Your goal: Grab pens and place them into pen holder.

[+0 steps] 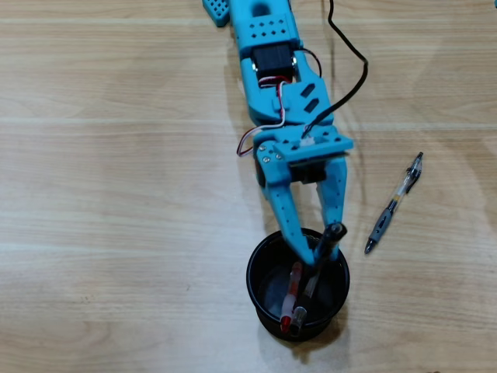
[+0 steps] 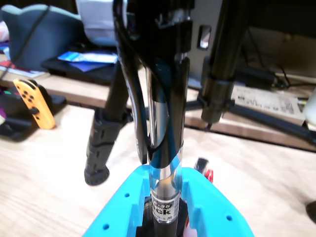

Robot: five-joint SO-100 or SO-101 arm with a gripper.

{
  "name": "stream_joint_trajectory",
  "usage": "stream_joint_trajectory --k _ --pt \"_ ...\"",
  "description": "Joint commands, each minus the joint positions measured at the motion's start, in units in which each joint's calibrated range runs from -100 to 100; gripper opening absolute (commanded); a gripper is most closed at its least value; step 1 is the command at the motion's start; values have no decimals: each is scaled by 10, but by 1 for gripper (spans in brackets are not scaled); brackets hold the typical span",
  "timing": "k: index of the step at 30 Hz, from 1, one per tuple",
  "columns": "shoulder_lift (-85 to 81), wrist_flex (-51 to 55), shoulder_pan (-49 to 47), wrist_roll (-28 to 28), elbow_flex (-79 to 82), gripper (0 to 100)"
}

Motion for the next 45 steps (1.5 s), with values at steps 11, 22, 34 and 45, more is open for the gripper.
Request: stream_joint_trajectory --k 11,22,34,45 --pt "0 -4 -4 -3 -2 19" --pt "-116 320 -58 -2 -10 9" --pt "-155 477 -172 -58 0 2" --pt "-90 529 -265 -262 -1 2"
